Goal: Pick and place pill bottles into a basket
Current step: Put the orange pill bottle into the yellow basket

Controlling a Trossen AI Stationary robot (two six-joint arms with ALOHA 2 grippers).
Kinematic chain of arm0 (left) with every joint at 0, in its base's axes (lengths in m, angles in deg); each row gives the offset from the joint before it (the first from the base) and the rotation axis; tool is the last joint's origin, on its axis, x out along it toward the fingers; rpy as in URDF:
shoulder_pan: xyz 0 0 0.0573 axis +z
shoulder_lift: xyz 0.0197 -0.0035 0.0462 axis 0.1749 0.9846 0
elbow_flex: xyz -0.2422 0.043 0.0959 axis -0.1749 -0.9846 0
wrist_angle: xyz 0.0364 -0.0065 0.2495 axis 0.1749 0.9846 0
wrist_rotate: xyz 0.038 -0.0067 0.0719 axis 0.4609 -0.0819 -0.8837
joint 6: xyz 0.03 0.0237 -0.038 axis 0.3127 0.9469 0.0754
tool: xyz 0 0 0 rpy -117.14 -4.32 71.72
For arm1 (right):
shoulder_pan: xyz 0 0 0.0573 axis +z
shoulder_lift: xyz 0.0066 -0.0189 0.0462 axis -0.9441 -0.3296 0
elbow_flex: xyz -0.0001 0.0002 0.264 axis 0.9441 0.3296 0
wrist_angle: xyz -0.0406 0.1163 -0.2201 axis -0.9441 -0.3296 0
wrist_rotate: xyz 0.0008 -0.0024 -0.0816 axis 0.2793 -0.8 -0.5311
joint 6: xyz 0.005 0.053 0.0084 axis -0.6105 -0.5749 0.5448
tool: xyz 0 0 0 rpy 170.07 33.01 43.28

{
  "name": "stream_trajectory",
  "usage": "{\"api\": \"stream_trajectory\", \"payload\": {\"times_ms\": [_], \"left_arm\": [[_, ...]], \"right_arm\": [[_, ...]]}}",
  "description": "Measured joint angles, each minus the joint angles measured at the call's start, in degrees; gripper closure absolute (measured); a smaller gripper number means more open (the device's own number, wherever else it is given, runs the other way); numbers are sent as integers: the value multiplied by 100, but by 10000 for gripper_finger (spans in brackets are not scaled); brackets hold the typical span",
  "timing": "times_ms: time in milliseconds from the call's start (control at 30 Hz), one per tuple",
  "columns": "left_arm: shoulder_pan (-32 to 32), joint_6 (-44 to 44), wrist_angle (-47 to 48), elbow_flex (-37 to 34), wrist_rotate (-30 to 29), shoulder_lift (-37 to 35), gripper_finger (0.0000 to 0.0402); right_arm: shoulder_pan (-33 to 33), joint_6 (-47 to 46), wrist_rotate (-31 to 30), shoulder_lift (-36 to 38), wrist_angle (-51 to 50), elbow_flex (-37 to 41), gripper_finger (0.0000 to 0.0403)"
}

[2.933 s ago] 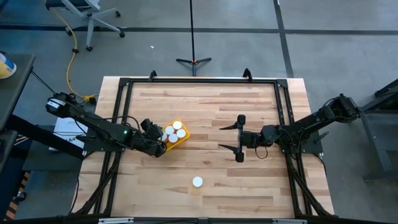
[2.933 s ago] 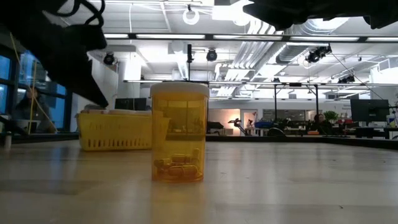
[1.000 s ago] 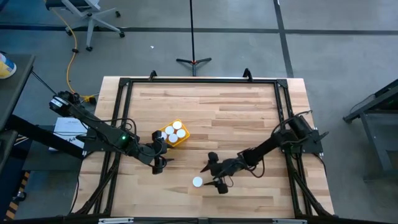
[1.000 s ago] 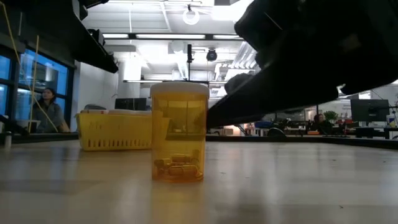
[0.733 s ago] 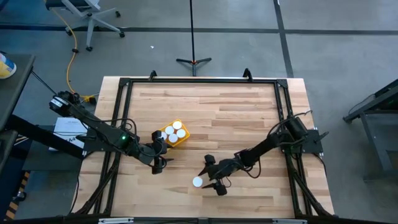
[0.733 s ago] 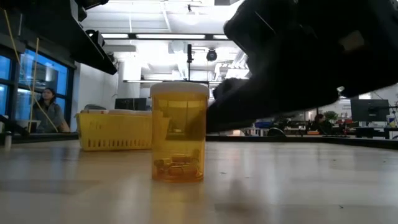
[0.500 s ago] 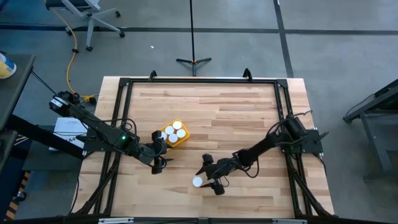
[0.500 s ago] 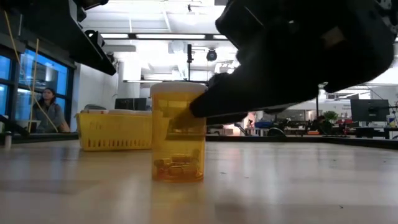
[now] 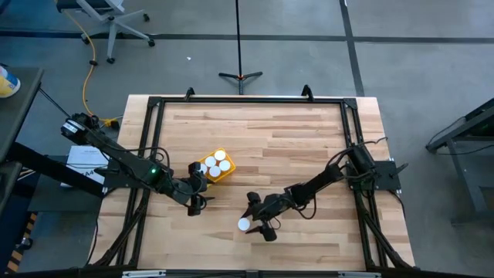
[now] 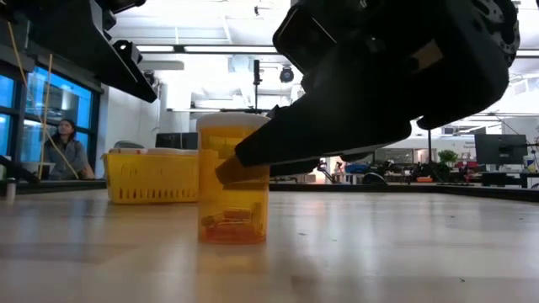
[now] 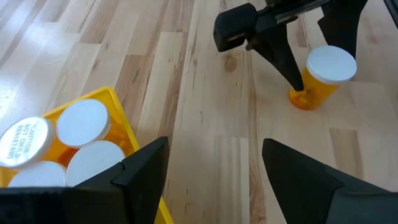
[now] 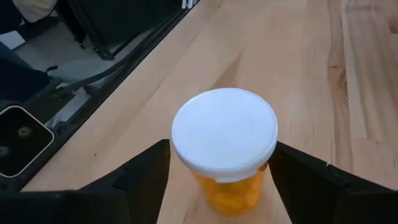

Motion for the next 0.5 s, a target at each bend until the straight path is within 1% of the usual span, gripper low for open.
{"api": "stream_trajectory", "payload": {"times_ms": [500], "left_arm": [[0,-3,1,0,-4,0,108]], "right_arm": [[0,21,5,0,4,2,212]]}}
